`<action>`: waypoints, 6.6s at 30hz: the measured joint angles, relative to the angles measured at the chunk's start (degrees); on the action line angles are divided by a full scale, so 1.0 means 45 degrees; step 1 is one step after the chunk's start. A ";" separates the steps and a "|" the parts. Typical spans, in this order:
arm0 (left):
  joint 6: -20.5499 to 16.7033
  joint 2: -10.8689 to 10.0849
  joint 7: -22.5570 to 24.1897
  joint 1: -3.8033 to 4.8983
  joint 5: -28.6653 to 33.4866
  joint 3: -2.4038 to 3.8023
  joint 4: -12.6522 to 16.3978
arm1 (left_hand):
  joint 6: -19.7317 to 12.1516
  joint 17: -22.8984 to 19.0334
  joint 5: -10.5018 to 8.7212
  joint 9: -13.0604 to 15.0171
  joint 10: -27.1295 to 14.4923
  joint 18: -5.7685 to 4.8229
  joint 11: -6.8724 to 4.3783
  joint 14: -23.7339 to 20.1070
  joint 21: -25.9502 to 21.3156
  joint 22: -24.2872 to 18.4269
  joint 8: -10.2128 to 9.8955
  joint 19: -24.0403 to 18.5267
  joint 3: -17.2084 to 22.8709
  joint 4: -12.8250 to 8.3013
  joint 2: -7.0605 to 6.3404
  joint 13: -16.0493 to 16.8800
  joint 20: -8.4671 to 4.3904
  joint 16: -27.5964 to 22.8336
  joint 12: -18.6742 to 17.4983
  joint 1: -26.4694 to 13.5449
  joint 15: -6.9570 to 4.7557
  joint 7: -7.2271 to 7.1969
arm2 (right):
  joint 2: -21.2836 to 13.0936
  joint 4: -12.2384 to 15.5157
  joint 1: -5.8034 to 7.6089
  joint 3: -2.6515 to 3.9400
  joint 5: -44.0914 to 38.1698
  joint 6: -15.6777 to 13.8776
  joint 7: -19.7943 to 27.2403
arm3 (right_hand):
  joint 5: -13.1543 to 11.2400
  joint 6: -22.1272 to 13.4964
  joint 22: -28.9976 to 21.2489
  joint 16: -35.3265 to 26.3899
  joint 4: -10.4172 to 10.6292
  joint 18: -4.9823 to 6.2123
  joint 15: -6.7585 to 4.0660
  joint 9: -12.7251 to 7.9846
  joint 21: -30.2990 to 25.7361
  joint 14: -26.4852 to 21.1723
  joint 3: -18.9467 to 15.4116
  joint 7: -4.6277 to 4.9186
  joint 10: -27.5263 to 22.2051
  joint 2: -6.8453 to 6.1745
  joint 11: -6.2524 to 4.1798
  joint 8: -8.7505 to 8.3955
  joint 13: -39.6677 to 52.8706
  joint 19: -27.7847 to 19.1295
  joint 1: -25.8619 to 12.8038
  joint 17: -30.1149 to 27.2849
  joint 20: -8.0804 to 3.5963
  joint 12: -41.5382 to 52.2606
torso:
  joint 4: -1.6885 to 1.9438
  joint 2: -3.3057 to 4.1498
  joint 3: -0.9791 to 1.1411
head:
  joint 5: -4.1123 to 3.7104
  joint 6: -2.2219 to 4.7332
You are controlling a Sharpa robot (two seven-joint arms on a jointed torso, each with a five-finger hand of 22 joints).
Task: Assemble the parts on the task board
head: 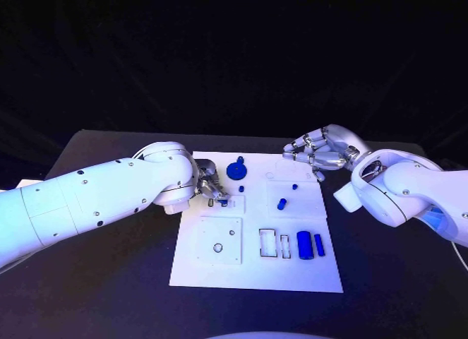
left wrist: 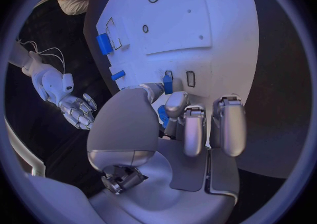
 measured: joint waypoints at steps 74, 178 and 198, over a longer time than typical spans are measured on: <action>0.0690 0.0291 -0.0201 -0.0013 -0.0180 -0.0022 -0.0360 | 0.1118 0.0002 -0.0038 0.0231 0.0839 -0.0192 -0.0293 0.0004 0.0344 0.0004 -0.0065 0.0001 -0.2654 -0.0485 0.0526 0.1161 -0.0091 0.0000 0.0960 -0.2788 -0.0096 -0.0432 | 0.0015 0.0015 0.0000 -0.0002 -0.0032 -0.0014 0.0055 | 0.0128 -0.0086 -0.0192 -0.0126 0.0147 0.0139 0.0000 -0.0016 -0.0186 0.0000 -0.0074 -0.0002 -0.0006 -0.0002 -0.0006 0.0000 -0.0126 0.0000 0.0001 -0.0101 0.0000 0.0000 | -0.0009 0.0001 0.0002 | -0.0046 -0.0190; 0.3385 0.2105 0.0724 0.1240 -0.0258 0.0290 -0.5482 | 0.0680 0.0001 -0.1467 -0.0493 -0.0244 -0.0192 0.0105 -0.0021 -0.0491 0.0000 -0.1526 0.0023 -0.7489 -0.0211 0.2382 -0.0104 0.0116 0.0000 -0.0116 -0.1700 0.0157 0.0000 | 0.0226 -0.0254 0.0000 -0.0022 -0.0240 -0.0036 -0.0110 | 0.0425 -0.0302 -0.0887 -0.0494 0.0229 0.0295 0.0000 -0.0050 -0.0644 0.0000 -0.0155 0.0030 -0.0413 0.0116 -0.0002 -0.0001 -0.0489 -0.0250 0.0119 -0.0451 -0.0024 -0.0291 | 0.0005 -0.0006 0.0006 | -0.0076 -0.0020; 0.3711 0.2179 0.0744 0.1195 -0.0234 0.0250 -0.5542 | 0.0771 0.0000 -0.1414 -0.0505 -0.0182 -0.0192 0.0136 -0.0021 -0.0492 0.0000 -0.1526 0.0023 -0.7558 -0.0212 0.2602 -0.0062 0.0115 0.0000 -0.0075 -0.1207 0.0156 -0.0001 | 0.0238 -0.0247 0.0000 -0.0023 -0.0251 -0.0034 -0.0144 | 0.0424 -0.0302 -0.0886 -0.0494 0.0229 0.0295 0.0000 -0.0050 -0.0644 0.0000 -0.0155 0.0029 -0.0412 0.0116 -0.0001 -0.0001 -0.0467 -0.0250 0.0119 -0.0439 -0.0024 -0.0291 | 0.0011 -0.0006 0.0000 | -0.0081 0.0001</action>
